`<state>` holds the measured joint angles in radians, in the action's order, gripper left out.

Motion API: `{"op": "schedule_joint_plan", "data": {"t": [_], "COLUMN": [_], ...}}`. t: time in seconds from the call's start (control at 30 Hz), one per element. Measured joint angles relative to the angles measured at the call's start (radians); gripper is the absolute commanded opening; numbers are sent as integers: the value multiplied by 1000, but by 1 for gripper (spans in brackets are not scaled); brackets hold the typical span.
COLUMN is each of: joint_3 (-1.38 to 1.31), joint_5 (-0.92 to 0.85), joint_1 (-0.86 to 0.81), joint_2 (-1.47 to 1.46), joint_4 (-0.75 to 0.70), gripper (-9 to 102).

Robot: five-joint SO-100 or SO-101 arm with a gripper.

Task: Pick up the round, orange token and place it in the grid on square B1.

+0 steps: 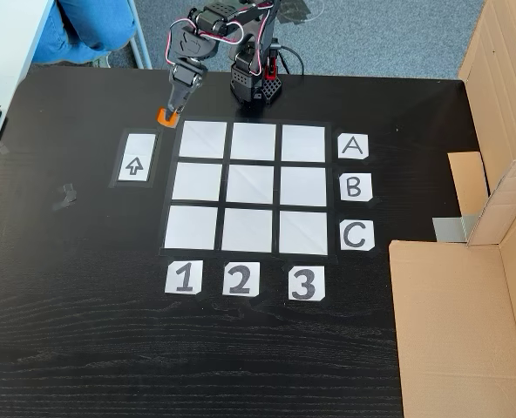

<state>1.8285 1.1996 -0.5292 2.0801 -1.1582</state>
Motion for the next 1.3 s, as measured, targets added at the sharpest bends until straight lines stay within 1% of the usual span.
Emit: {"op": "schedule_joint_plan", "data": {"t": [0.33, 0.67, 0.83, 1.0, 1.3], "joint_3": [-34, -272, -362, -394, -405], "joint_5": [83, 127, 149, 161, 183], "joint_1": [83, 86, 97, 107, 149], "joint_2": [-161, -465, -618, -724, -805], "joint_4": [-89, -161, -166, -166, -164], "gripper": [-1, -1, -1, -1, -1]}}
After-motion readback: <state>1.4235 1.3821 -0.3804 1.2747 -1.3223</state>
